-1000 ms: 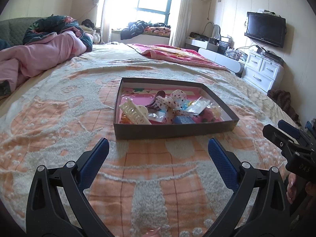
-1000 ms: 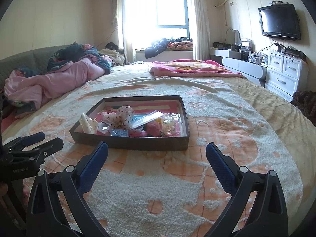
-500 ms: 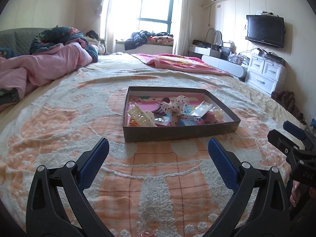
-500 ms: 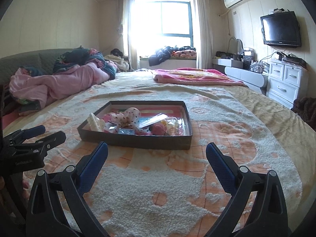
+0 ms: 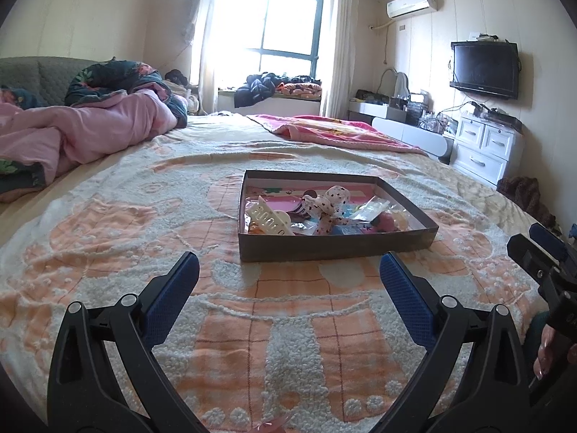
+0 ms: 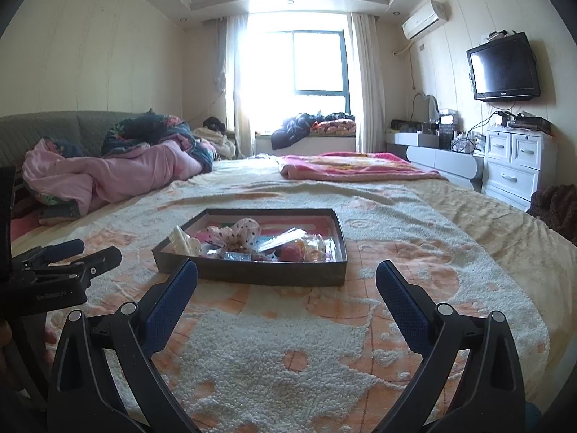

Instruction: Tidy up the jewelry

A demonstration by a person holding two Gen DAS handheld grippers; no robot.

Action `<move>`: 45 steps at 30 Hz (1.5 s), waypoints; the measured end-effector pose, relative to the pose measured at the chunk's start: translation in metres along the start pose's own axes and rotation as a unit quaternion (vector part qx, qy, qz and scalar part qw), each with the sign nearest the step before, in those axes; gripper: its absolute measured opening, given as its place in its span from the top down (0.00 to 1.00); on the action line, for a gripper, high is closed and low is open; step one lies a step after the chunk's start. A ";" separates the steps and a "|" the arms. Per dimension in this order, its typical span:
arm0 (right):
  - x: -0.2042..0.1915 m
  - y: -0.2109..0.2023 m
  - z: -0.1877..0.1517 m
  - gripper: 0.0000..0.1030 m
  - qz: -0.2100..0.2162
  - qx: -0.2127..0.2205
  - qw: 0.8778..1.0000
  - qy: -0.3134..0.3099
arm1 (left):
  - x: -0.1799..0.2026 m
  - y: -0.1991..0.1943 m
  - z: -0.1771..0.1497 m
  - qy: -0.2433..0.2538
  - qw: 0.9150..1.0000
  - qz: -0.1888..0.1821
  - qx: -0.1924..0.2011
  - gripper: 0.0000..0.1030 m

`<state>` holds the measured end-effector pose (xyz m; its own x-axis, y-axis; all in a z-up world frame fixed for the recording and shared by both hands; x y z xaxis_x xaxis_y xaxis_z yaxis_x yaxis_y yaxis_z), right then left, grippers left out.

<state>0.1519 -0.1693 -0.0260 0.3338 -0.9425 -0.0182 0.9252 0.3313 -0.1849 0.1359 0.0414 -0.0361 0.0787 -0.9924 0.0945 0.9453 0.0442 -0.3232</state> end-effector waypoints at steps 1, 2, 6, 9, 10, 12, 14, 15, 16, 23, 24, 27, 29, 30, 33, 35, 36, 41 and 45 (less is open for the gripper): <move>0.000 0.001 0.000 0.06 0.000 0.000 1.000 0.000 | 0.000 0.000 0.000 0.000 1.000 0.001 0.000 0.11; 0.001 0.002 -0.001 0.06 0.000 -0.001 1.000 0.000 | 0.000 0.000 -0.001 -0.001 1.000 0.000 0.000 0.11; -0.001 0.007 -0.007 0.06 0.000 -0.013 1.000 -0.004 | 0.001 0.002 -0.004 0.000 1.000 -0.002 -0.005 0.11; -0.001 0.010 -0.009 0.06 0.000 -0.017 1.000 0.000 | 0.002 0.003 -0.006 0.001 1.000 -0.003 -0.008 0.11; 0.000 0.009 -0.009 0.06 -0.001 -0.017 1.000 0.000 | 0.002 0.003 -0.006 0.002 1.000 -0.002 -0.009 0.11; 0.000 0.009 -0.010 0.06 -0.002 -0.017 1.000 0.000 | 0.003 0.003 -0.006 0.000 1.000 -0.002 -0.009 0.11; 0.000 0.009 -0.010 0.06 -0.002 -0.016 1.000 0.000 | 0.003 0.003 -0.006 0.002 1.000 -0.001 -0.008 0.11; 0.000 0.009 -0.010 0.06 -0.002 -0.016 1.000 -0.001 | 0.003 0.003 -0.006 0.001 1.000 -0.001 -0.008 0.11; 0.000 0.009 -0.010 0.06 -0.002 -0.016 1.000 -0.002 | 0.002 0.003 -0.006 0.001 1.000 -0.001 -0.008 0.11; 0.000 0.009 -0.011 0.06 -0.002 -0.016 1.000 -0.001 | 0.002 0.003 -0.005 -0.001 1.000 0.000 -0.006 0.11; 0.000 0.009 -0.011 0.06 -0.002 -0.016 1.000 -0.001 | 0.002 0.003 -0.005 -0.001 1.000 -0.001 -0.007 0.11; 0.001 0.009 -0.011 0.06 -0.003 -0.016 1.000 -0.001 | 0.002 0.004 -0.005 -0.001 1.000 0.000 -0.007 0.11; 0.001 0.009 -0.011 0.06 -0.002 -0.016 1.000 0.001 | 0.002 0.003 -0.005 -0.001 1.000 0.001 -0.007 0.11; 0.001 0.008 -0.011 0.06 -0.003 -0.015 1.000 0.001 | 0.002 0.003 -0.005 -0.001 1.000 0.001 -0.007 0.11; 0.002 0.008 -0.011 0.06 -0.003 -0.017 1.000 0.000 | 0.002 0.002 -0.004 0.000 1.000 0.001 -0.007 0.11; 0.002 0.008 -0.010 0.06 -0.001 -0.017 1.000 0.001 | 0.002 0.003 -0.005 0.000 1.000 0.000 -0.007 0.11; 0.002 0.008 -0.010 0.06 -0.002 -0.017 1.000 0.001 | 0.002 0.003 -0.005 0.000 1.000 0.001 -0.007 0.11; 0.002 0.008 -0.011 0.06 -0.002 -0.017 1.000 0.002 | 0.002 0.003 -0.005 0.000 1.000 0.001 -0.007 0.11; 0.002 0.008 -0.011 0.06 -0.001 -0.018 1.000 0.002 | 0.001 0.003 -0.004 0.000 1.000 0.003 -0.008 0.11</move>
<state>0.1578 -0.1693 -0.0382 0.3314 -0.9432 -0.0215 0.9189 0.3279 -0.2195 0.1374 0.0404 -0.0404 0.0847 -0.9922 0.0915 0.9394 0.0489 -0.3393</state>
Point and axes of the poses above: each gripper's, at about its wrist camera, not at the fingertips, and y roughly the way its jaws point, x to its right, z to its top, the point moved 7 cm from there along y, roughly the way its jaws point, and after that the axes turned 5 degrees about x, right-handed, at the moved point
